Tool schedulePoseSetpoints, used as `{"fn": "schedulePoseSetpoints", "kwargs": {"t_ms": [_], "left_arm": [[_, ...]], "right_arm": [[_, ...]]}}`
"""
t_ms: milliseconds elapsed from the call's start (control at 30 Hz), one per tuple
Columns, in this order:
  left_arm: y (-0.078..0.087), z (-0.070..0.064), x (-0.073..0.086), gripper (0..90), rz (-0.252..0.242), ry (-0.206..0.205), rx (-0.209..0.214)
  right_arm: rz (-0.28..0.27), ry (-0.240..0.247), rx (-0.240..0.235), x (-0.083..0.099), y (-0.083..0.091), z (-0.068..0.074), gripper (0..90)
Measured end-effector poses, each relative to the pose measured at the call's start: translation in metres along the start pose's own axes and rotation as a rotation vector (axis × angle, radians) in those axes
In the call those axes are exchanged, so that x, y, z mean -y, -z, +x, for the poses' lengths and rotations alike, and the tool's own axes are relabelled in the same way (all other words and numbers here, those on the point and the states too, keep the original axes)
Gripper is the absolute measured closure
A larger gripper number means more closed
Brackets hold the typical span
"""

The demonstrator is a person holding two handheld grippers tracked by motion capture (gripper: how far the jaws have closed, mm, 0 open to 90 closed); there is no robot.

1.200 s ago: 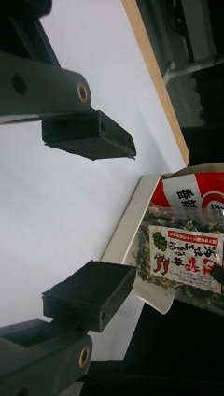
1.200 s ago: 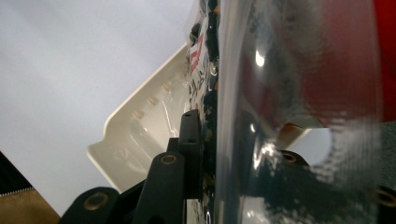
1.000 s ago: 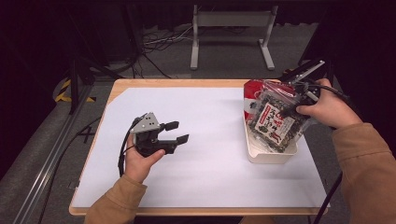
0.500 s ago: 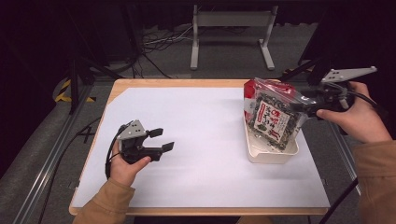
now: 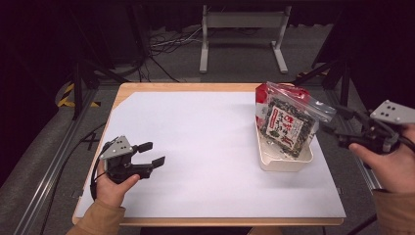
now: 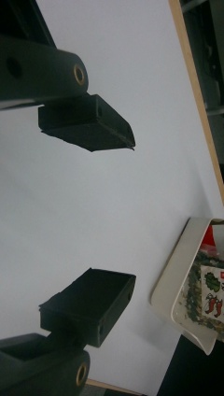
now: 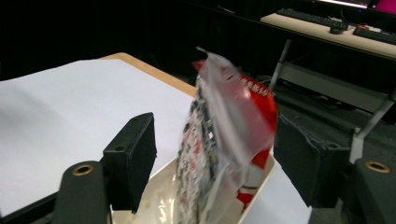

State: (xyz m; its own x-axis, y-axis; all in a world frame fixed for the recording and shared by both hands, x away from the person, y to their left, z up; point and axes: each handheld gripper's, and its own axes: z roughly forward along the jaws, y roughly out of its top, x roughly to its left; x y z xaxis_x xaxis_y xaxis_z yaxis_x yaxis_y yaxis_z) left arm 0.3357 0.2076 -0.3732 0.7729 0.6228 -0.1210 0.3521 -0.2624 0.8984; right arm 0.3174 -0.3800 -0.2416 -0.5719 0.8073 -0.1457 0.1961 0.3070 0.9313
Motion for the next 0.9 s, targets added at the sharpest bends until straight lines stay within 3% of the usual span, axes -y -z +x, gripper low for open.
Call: {"fn": "schedulePoseSetpoints", "kwargs": {"t_ms": [100, 200, 400, 767, 833, 900], "left_arm": [[0.008, 0.000, 0.008, 30.0, -0.007, 0.011, -0.012], [0.012, 0.000, 0.013, 29.8, -0.002, 0.018, -0.015], [0.016, 0.000, 0.024, 29.3, -0.008, 0.033, -0.016], [0.023, -0.003, 0.040, 27.8, -0.055, 0.013, -0.033], [0.025, -0.005, 0.040, 27.8, -0.068, 0.009, -0.039], [0.026, -0.006, 0.040, 27.7, -0.081, 0.003, -0.033]], "right_arm": [[-0.040, -0.016, -0.020, 0.020, 0.003, 0.014, 31.1], [-0.055, -0.019, -0.002, 0.030, 0.005, 0.019, 31.8], [-0.105, -0.099, 0.001, 0.067, 0.009, 0.033, 32.9], [-0.117, -0.120, -0.062, 0.125, -0.027, 0.059, 34.0], [-0.129, -0.148, -0.087, 0.134, -0.035, 0.063, 33.9], [-0.075, -0.135, -0.101, 0.140, -0.044, 0.066, 33.7]]}}
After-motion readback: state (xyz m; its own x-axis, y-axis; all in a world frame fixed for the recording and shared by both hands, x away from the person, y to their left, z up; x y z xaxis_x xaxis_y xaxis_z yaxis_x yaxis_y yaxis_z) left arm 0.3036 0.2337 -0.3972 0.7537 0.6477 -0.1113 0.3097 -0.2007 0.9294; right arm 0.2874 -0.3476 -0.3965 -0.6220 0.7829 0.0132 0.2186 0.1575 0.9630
